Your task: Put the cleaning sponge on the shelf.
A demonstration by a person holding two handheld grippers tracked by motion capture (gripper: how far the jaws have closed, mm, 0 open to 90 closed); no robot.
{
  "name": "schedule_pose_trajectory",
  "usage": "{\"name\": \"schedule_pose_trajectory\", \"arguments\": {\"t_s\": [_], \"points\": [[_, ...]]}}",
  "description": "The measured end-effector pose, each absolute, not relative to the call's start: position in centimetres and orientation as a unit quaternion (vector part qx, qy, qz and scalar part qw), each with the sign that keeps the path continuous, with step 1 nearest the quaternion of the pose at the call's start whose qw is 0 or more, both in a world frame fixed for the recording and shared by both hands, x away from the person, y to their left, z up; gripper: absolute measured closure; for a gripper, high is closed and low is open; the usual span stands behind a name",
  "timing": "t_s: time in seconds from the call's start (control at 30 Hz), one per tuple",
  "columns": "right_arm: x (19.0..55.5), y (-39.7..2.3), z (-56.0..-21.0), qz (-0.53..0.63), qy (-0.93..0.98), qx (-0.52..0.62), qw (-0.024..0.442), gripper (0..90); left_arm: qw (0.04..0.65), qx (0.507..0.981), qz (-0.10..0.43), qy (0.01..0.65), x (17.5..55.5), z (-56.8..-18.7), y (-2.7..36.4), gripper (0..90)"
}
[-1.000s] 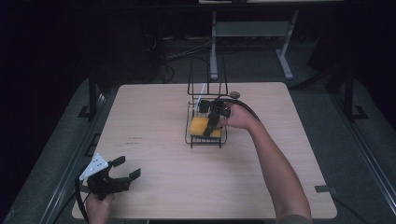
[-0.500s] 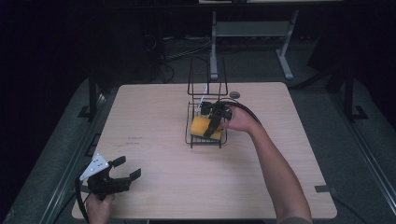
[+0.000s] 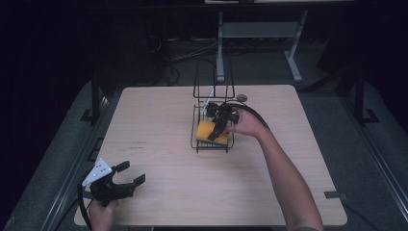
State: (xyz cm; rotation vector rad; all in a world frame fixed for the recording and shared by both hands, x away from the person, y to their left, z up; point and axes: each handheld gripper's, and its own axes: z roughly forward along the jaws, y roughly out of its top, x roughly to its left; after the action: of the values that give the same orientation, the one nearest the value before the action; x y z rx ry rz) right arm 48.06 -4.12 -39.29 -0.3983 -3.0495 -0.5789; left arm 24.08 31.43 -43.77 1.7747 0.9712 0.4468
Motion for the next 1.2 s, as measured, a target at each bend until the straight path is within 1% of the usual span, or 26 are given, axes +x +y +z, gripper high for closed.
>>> {"name": "schedule_pose_trajectory", "arguments": {"t_s": [0.63, 1.2], "points": [[47.5, -5.6, -38.9, -0.230, -0.962, -0.146, 0.005, 15.2, 0.509, 0.738, 0.186, 0.403, 24.1, -43.8, 31.4, 14.1], [47.2, -6.6, -38.6, -0.236, -0.959, -0.159, 0.005, 14.9, 0.506, 0.740, 0.186, 0.402, 24.2, -43.8, 31.3, 14.0]]}}
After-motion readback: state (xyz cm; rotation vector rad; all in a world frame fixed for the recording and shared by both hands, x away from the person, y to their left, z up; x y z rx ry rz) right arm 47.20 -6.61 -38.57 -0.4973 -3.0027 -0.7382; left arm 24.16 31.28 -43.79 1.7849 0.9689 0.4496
